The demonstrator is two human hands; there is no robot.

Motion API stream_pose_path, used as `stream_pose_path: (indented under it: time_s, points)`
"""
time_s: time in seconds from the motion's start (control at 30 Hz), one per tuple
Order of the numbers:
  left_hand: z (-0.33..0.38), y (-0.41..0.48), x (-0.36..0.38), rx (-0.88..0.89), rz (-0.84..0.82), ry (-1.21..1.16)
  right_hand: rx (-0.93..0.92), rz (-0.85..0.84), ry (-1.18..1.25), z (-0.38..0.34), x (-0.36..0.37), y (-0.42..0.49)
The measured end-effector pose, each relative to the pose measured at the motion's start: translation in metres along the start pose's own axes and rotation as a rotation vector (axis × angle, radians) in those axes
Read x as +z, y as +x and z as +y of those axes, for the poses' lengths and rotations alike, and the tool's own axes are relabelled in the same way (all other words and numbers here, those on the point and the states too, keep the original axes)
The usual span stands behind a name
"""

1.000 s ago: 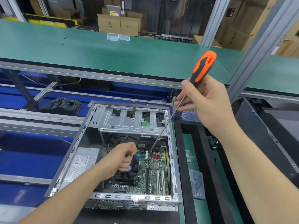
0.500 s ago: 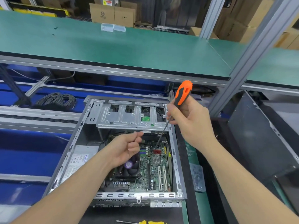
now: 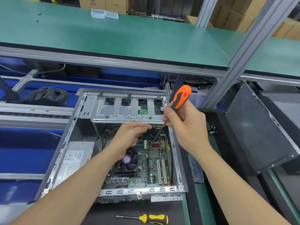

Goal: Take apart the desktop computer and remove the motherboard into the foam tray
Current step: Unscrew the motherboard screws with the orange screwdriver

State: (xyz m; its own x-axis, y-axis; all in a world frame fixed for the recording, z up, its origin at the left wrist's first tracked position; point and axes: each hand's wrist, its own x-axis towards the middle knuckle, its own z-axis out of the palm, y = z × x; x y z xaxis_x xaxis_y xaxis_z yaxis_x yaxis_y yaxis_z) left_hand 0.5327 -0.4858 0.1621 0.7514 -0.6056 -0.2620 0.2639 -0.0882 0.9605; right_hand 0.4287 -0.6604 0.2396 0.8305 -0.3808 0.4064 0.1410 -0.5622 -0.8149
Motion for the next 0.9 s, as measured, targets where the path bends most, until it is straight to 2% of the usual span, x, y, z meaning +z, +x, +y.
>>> stream_pose_path:
  time_s: [0.1, 0.2, 0.43, 0.9]
  points:
    - [-0.002, -0.002, 0.006, 0.182, -0.074, 0.186, -0.008, 0.0, -0.012, -0.002, -0.002, 0.001]
    - [-0.007, 0.002, 0.01, 0.265, -0.058, 0.263, -0.004, -0.004, -0.023, -0.003, 0.0, 0.0]
    - [-0.01, 0.008, 0.018, 0.283, 0.037, 0.255, -0.008, -0.016, -0.037, -0.002, 0.005, -0.003]
    - [-0.009, 0.008, 0.019, 0.307, 0.065, 0.235, 0.0, -0.023, -0.032, -0.011, 0.008, 0.0]
